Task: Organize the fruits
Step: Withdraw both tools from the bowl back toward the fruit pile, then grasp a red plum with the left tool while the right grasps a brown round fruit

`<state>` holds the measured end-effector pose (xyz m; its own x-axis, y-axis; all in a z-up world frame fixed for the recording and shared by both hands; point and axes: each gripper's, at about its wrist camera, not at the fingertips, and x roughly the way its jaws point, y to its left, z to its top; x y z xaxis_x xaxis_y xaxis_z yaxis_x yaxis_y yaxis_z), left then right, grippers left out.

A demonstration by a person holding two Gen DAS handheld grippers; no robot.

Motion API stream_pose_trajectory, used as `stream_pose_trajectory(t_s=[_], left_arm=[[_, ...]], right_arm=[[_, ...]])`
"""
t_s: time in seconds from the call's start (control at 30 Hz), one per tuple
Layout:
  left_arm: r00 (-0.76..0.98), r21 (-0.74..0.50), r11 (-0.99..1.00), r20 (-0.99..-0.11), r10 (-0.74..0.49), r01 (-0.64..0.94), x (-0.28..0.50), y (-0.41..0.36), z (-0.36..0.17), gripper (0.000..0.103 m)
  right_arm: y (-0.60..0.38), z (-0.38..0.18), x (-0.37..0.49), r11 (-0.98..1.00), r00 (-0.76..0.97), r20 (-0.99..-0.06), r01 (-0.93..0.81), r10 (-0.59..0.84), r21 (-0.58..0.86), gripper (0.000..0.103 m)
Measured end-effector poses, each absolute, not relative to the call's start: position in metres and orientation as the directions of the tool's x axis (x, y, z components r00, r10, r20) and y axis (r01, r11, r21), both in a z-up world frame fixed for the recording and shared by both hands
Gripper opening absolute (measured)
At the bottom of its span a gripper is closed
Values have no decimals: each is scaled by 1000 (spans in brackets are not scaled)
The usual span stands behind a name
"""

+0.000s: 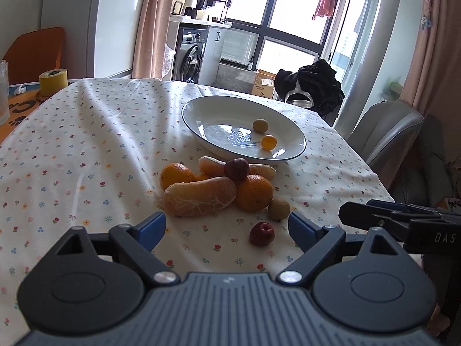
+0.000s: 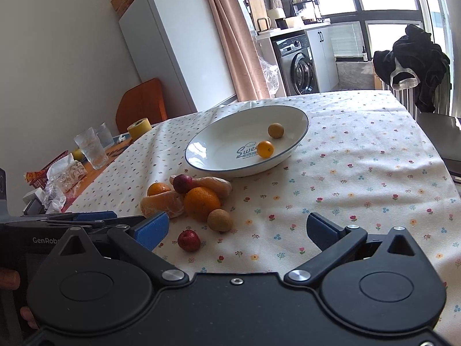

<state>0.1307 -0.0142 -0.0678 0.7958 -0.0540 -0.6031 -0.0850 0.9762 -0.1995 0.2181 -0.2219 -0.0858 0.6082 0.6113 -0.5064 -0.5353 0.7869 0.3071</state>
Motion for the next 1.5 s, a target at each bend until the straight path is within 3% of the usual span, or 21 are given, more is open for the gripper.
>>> stream_pose_trajectory(t_s=[0.3, 0.47, 0.8, 0.93, 1.03, 1.07, 1.5], left_arm=[[782, -222, 974, -615, -101, -49, 137, -20, -77, 86], [769, -235, 971, -628, -119, -41, 144, -22, -84, 75], [745, -248, 969, -649, -154, -15, 161, -31, -98, 62], [748, -247, 969, -643, -167, 3, 165, -33, -99, 49], [743, -250, 968, -645, -178, 16, 166, -32, -100, 24], [741, -260, 965, -644, -188, 19, 167, -31, -101, 22], [754, -281, 960, -630, -188, 5, 162, -13, -91, 22]], right_arm=[[-228, -96, 222, 785, 595, -519, -530, 614, 321, 103], [-228, -99, 223, 783, 591, -521, -532, 616, 323, 102], [-228, -109, 232, 782, 565, -548, -519, 617, 345, 76], [-224, -110, 236, 784, 559, -559, -521, 613, 339, 66], [-220, -111, 238, 780, 550, -564, -526, 615, 338, 61], [-217, -111, 239, 778, 546, -566, -531, 618, 336, 60], [-189, -109, 247, 755, 512, -580, -571, 634, 322, 50]])
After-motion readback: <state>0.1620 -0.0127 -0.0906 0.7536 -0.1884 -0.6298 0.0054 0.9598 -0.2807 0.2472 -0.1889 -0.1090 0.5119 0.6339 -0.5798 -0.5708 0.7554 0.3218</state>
